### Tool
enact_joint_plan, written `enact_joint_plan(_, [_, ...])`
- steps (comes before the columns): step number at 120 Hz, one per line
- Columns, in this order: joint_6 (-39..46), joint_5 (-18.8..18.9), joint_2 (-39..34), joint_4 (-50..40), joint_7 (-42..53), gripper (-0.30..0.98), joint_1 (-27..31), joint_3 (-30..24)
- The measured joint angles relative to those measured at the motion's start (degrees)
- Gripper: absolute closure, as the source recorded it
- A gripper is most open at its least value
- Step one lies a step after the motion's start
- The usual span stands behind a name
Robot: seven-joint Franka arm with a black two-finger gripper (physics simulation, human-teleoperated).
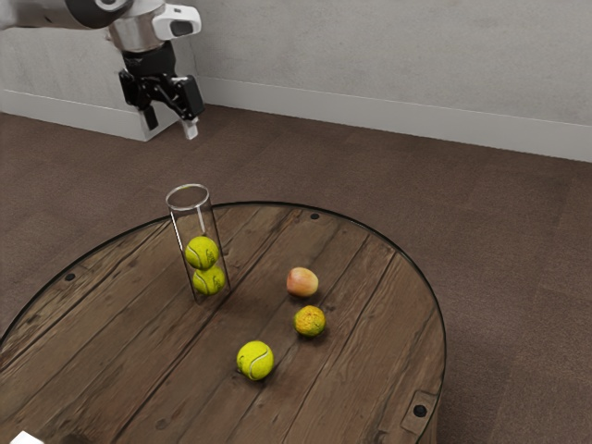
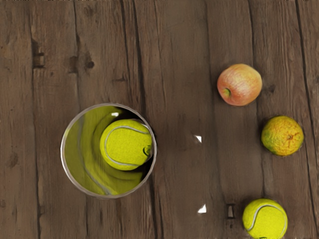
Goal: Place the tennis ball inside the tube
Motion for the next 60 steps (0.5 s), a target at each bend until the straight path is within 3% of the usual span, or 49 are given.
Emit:
enact_joint_plan(26, [0.0, -0.4, -0.7, -2.6, 1.0, 0.0, -0.3, 0.0])
enact_joint_plan(44, [0.3, -3.8, -7.7, -16.4, 1.3, 0.0, -2.6, -0.8])
enact_joint_plan(60, [6.6, -4.2, -12.5, -29.6, 1.6, 0.0, -6.2, -1.0])
